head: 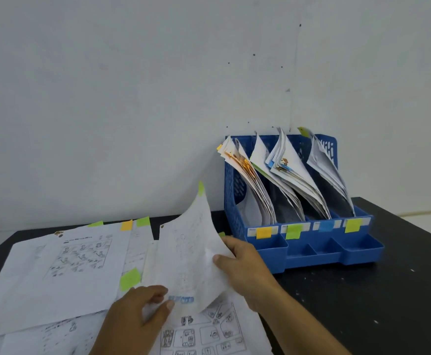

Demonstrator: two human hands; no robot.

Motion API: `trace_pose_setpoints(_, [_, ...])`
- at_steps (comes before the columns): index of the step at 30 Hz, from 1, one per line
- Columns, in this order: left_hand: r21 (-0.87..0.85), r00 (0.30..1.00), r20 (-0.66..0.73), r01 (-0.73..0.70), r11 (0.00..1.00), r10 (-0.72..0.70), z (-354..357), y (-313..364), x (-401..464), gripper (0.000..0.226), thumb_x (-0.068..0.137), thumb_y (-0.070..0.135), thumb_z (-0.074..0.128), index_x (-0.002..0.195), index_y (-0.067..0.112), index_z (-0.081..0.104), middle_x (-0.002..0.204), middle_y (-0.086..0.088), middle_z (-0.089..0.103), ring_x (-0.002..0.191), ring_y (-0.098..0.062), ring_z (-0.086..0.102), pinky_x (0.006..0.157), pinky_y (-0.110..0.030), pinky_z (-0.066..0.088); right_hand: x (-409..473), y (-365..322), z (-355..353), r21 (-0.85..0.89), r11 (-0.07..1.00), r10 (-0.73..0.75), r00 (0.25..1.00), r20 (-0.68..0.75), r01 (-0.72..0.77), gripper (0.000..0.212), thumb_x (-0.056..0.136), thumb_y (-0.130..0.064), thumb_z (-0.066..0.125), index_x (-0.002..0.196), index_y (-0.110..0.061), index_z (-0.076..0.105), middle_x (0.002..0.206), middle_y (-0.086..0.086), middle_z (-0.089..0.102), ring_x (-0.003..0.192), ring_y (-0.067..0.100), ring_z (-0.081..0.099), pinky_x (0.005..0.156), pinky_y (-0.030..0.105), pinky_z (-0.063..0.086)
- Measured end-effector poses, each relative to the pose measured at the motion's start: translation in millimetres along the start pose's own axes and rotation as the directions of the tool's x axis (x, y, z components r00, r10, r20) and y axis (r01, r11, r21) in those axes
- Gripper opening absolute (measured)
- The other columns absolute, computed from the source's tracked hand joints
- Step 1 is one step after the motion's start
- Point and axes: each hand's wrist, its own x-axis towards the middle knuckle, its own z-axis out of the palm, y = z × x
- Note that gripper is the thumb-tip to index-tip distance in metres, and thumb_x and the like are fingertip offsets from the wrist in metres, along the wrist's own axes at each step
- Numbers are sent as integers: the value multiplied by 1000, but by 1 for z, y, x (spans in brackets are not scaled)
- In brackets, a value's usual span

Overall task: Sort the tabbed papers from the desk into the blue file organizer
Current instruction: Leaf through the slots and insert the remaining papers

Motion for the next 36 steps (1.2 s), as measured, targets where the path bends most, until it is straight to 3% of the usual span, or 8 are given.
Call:
trace_pose_setpoints(7, [-357, 957, 96, 290, 888, -274, -26, 66, 34, 44, 79, 52, 67, 119, 37, 58, 116, 18, 61, 111, -6, 59, 102, -35, 46, -23, -12, 4, -147, 926, -336, 936, 104, 348, 38, 103, -14, 48, 124, -42, 65, 113, -19, 68, 106, 2, 64, 81, 20, 58])
trace_pose_setpoints(11, [-658, 930, 212, 363, 660, -301, -31, 102, 47, 30, 74, 56, 65, 102, 47, 58, 105, 20, 66, 106, -11, 60, 94, -41, 50, -31, -7, 12, -348, 797, -478, 868, 133, 493, 41, 103, -15, 48, 130, -44, 60, 129, -22, 63, 120, -2, 56, 98, 19, 51])
trace_pose_setpoints(14, [-689, 904, 111, 369, 624, -413, -26, 108, 56, 22, 93, 39, 59, 112, 27, 61, 105, -2, 68, 99, -24, 65, 90, -50, 53, -32, -9, 16, -505, 707, -442, 867, 231, 495, 48, 102, -12, 50, 133, -48, 56, 143, -20, 53, 134, 1, 46, 113, 22, 38])
trace_pose_setpoints(18, [-685, 888, -7, 330, 649, -460, -25, 109, 55, 17, 102, 21, 44, 104, 24, 60, 102, 0, 66, 95, -23, 63, 92, -48, 51, -43, -22, 0, -457, 744, -363, 869, 337, 488, 41, 90, -56, 61, 130, -56, 53, 137, -30, 54, 128, -5, 46, 107, 28, 43])
trace_pose_setpoints(22, [-672, 929, -55, 237, 702, -367, -38, 121, 49, 22, 101, 24, 47, 119, 30, 59, 112, 13, 66, 106, -18, 61, 94, -40, 46, -32, -32, -39, -253, 839, -519, 848, -108, 481, 24, 83, -61, 59, 103, -50, 64, 94, -28, 66, 94, -7, 62, 80, 19, 53])
trace_pose_setpoints(24, [-673, 953, -39, 198, 712, -301, -49, 135, 50, 22, 100, 21, 49, 115, 32, 62, 108, 14, 68, 105, -17, 63, 93, -39, 47, -5, -34, -66, -389, 794, -603, 689, -403, 467, 13, 93, -36, 64, 105, -35, 68, 92, -16, 67, 87, 4, 64, 71, 22, 56])
trace_pose_setpoints(27, [-696, 977, -11, 147, 703, -215, -67, 160, 58, 22, 99, 13, 51, 100, 28, 68, 100, 10, 74, 100, -19, 67, 92, -45, 50, 38, -40, -107, -757, 614, -740, 496, -454, 223, 34, 91, -16, 68, 125, -17, 63, 118, 5, 62, 106, 23, 57, 79, 39, 56])
trace_pose_setpoints(36, [-783, 995, 99, 91, 615, -21, -98, 228, 92, 29, 97, 1, 47, 111, 20, 64, 103, 2, 72, 93, -20, 70, 74, -34, 56, 74, -64, -130, -980, 140, -644, 739, -197, -139, 86, 81, -62, 62, 149, -28, 22, 142, 10, 35, 127, 33, 40, 97, 45, 42])
